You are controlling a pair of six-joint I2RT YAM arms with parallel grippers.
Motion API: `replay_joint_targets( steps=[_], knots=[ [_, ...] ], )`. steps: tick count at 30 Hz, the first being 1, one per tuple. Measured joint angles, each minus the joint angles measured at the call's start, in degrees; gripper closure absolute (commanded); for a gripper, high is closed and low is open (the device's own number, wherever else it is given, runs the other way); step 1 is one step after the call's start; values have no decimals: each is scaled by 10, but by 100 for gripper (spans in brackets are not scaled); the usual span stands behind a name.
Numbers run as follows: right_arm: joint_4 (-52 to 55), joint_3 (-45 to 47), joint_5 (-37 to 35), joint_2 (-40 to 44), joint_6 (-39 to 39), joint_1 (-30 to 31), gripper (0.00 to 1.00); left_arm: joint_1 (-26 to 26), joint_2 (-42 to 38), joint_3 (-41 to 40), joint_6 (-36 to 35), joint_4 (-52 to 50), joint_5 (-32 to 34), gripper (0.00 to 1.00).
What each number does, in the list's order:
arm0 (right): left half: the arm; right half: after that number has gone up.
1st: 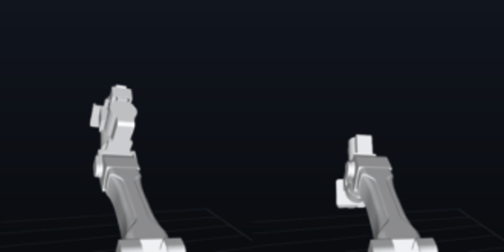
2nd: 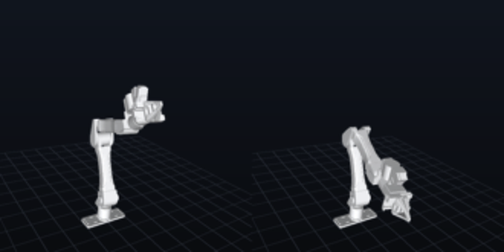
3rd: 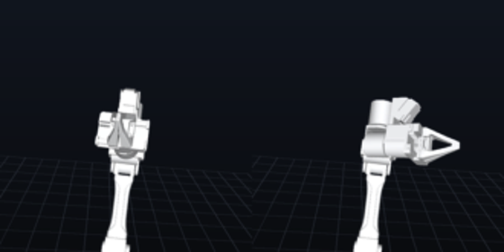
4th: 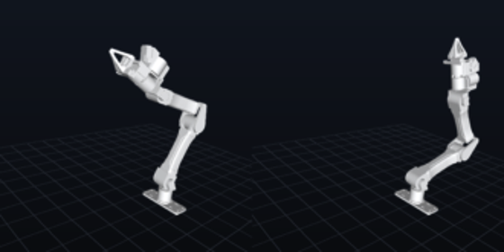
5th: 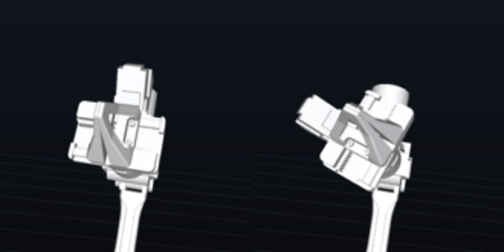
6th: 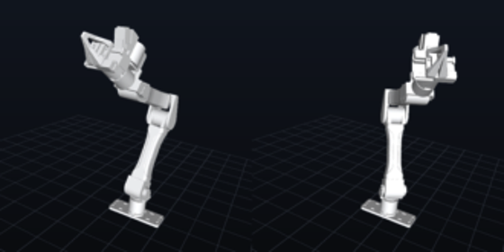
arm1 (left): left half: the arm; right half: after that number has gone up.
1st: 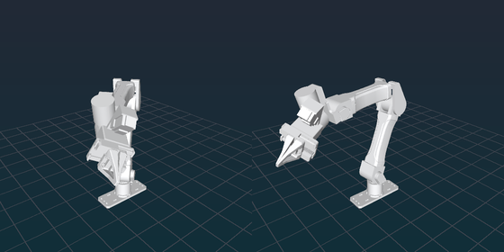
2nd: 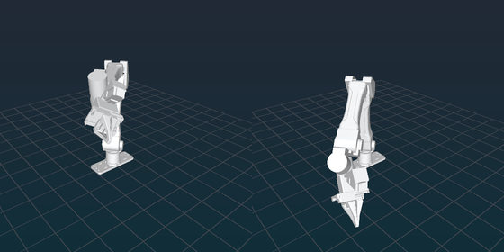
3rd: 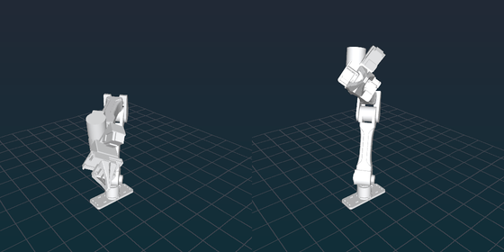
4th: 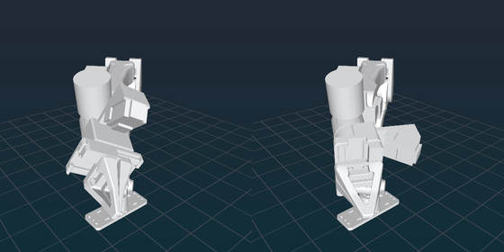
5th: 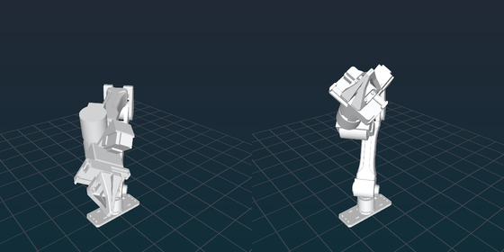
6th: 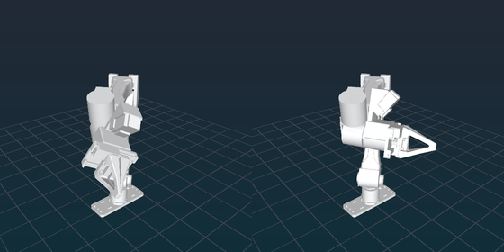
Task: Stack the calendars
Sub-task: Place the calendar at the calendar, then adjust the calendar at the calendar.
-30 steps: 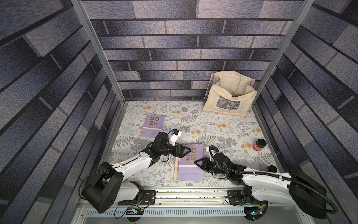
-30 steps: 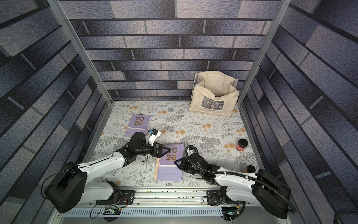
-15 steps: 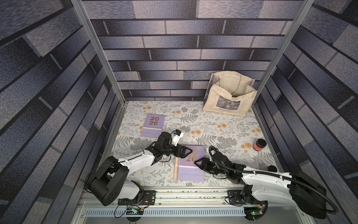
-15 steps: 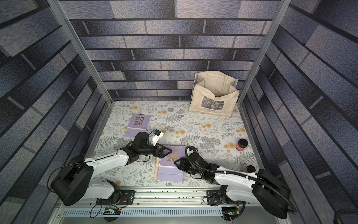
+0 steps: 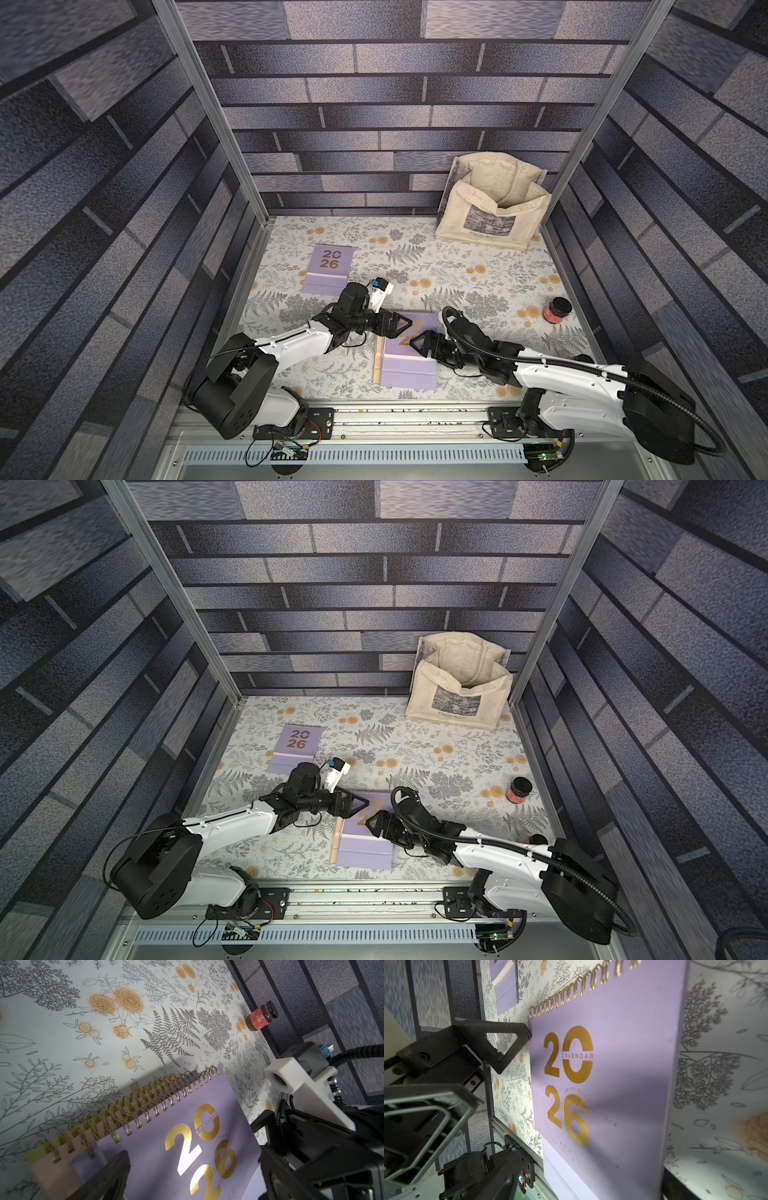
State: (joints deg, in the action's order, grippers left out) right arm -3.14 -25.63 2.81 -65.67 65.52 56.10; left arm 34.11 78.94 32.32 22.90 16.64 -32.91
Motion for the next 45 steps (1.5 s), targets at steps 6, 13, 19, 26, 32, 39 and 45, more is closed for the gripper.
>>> replay_joint_targets(
  steps=[6, 13, 19, 26, 32, 39, 45],
  knots=[
    [56, -21, -16, 3, -5, -5, 0, -2, -19, 0, 0, -8, 28, 0],
    [164, -26, -41, -14, -22, -20, 0, -24, -101, -5, 4, -12, 79, 0],
    [187, -66, -38, -57, -49, -29, 0, -42, -119, -42, 23, -16, 110, 0],
    [193, -126, -28, -114, -87, -31, 0, -69, -96, -61, 60, -12, 122, 0],
    [192, -147, -20, -144, -99, -31, 0, -74, -56, -61, 85, 8, 122, 0],
    [192, -168, -5, -172, -110, -31, 0, -73, -23, -61, 114, 49, 117, 0],
    [192, -180, 3, -183, -116, -31, 0, -66, -14, -63, 128, 69, 117, 0]
  ],
)
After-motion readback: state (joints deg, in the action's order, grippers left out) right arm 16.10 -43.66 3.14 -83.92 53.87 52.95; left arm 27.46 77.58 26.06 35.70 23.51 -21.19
